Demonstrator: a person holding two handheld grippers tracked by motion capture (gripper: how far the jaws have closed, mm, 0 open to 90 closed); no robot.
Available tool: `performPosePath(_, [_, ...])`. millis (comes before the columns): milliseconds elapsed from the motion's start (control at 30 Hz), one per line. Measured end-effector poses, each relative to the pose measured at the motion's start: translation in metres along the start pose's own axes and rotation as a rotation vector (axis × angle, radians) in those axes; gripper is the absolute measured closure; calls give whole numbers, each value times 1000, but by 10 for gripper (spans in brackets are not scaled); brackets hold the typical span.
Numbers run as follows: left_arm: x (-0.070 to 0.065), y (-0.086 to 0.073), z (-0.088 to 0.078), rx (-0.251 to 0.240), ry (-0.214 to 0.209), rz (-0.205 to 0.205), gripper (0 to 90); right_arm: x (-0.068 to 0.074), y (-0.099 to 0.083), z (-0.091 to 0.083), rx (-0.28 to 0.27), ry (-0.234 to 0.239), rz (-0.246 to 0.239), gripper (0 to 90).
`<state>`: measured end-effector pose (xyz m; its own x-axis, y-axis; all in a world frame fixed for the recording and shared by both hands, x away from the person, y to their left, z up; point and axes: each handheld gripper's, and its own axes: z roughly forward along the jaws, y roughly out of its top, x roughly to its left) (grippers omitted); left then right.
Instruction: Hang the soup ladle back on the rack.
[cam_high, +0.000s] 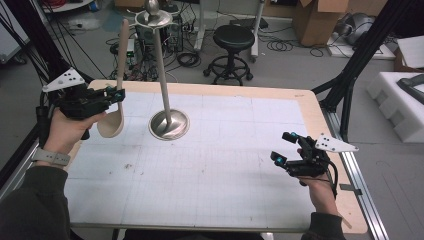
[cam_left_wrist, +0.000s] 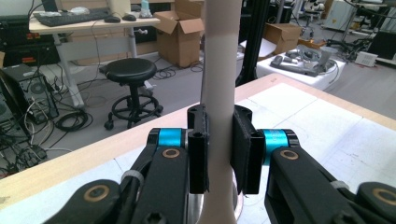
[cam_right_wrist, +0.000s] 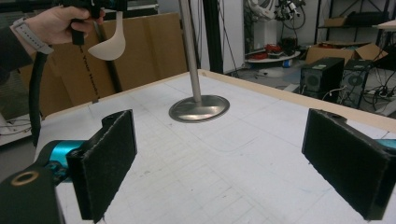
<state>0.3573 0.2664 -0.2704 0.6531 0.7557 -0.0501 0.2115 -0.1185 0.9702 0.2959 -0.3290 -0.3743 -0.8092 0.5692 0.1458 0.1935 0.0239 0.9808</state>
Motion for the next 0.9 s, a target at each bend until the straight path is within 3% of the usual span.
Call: performPosePath(900, [-4, -5, 25, 10, 1, -24, 777, 0, 0, -1, -4, 0, 0, 92])
